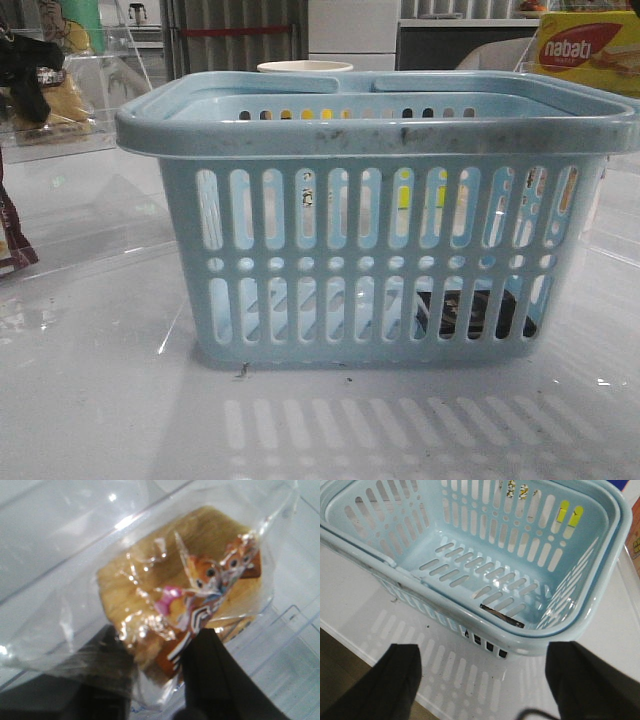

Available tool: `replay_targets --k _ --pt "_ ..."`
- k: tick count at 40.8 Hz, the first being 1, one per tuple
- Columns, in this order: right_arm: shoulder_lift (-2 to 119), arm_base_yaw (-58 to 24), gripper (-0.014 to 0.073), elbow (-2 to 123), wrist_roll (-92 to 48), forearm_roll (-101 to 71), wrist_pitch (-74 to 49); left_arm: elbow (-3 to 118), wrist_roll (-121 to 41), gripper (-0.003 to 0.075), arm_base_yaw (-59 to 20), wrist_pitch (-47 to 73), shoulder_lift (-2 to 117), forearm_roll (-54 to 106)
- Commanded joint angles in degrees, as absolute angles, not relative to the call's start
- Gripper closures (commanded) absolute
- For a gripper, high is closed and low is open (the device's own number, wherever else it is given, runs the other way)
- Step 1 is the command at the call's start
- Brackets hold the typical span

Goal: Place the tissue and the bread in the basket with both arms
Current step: 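Carry the bread over the basket and release it inside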

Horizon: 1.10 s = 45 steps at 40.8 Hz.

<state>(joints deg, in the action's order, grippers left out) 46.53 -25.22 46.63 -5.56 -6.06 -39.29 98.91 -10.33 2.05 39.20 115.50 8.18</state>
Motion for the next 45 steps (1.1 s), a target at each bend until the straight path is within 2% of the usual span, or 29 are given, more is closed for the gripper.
replay_targets --k 1,7,20,26,34,45 --pt "46.10 -25.20 -0.0019 48.16 -6.23 -6.15 -35.80 101.09 -10.34 0.0557 2.19 37.45 110.75 9.24" --pt "46.10 -25.20 -0.0019 48.16 -6.23 -6.15 -35.80 101.09 -10.34 0.0629 2.19 40.00 107.95 10.48" --pt "46.10 -25.20 -0.0019 48.16 -6.23 -6.15 -35.80 101.09 -11.26 0.0628 -1.26 44.75 96.65 10.46" --pt "46.10 -25.20 -0.0019 48.16 -6.23 -6.15 -35.80 100.96 -15.98 0.0628 -6.68 46.24 91.67 13.97" --pt "46.10 -25.20 -0.0019 48.16 -6.23 -6.15 -35.80 98.37 -21.89 0.0628 -17.76 43.95 86.89 17.40" --pt "46.10 -25.20 -0.0019 48.16 -6.23 -6.15 -35.73 93.10 -23.77 0.0628 -31.10 42.72 88.52 17.40"
